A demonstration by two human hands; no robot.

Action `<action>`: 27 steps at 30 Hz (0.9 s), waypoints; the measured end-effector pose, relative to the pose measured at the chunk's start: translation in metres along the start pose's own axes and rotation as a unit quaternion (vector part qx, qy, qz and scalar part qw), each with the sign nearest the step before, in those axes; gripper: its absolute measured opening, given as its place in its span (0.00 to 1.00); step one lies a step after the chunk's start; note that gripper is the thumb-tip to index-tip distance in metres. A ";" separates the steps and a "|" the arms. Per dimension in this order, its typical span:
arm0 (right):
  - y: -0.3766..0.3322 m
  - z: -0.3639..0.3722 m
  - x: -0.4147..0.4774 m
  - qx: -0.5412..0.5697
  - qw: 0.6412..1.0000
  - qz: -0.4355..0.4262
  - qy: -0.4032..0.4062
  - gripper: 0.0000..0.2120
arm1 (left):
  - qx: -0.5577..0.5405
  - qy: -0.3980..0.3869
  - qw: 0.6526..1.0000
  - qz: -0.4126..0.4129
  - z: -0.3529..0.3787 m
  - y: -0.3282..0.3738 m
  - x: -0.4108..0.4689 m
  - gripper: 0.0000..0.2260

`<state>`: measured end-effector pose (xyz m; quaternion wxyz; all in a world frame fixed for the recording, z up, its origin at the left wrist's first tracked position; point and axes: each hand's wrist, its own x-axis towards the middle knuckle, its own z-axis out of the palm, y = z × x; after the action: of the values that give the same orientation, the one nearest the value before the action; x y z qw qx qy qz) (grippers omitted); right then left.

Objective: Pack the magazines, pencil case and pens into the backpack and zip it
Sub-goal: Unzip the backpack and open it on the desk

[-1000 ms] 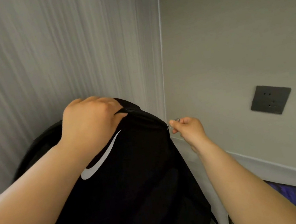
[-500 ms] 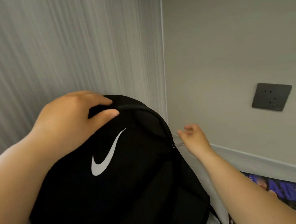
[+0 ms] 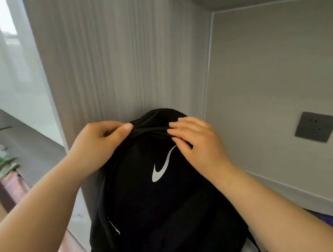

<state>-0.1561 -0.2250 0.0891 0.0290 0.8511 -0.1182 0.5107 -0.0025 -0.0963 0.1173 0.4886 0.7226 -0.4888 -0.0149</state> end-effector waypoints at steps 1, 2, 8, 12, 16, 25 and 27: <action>-0.001 -0.003 -0.003 0.001 1.000 -0.002 0.006 0.07 | 0.006 0.001 1.000 -0.003 0.000 -0.001 0.000 0.05; -0.001 -0.007 -0.005 0.007 1.000 0.001 0.008 0.07 | 0.020 -0.004 1.000 0.000 0.001 -0.003 0.001 0.07; -0.003 -0.042 -0.025 0.156 0.969 0.158 -0.111 0.07 | 0.136 -0.090 0.986 0.035 0.004 0.002 0.000 0.12; 0.002 -0.062 -0.055 0.114 0.935 0.173 -0.288 0.08 | 0.170 -0.106 0.979 0.027 0.011 0.008 -0.007 0.29; -0.009 -0.077 -0.085 0.012 0.943 0.074 -0.325 0.12 | 0.344 -0.076 0.931 0.097 0.026 0.006 -0.015 0.29; -0.014 -0.060 -0.176 -0.189 0.863 0.014 -0.469 0.18 | 0.315 0.077 0.932 0.165 0.033 0.010 -0.008 0.11; -0.014 -0.052 -0.184 -0.200 0.854 0.023 -0.479 0.19 | 0.310 0.095 0.934 0.148 0.033 0.010 -0.008 0.12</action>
<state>-0.2809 -0.1710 -0.0463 0.1265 0.9634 -0.2362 0.0054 -0.0299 -0.1138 0.1031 0.2815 0.7553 -0.5223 0.2785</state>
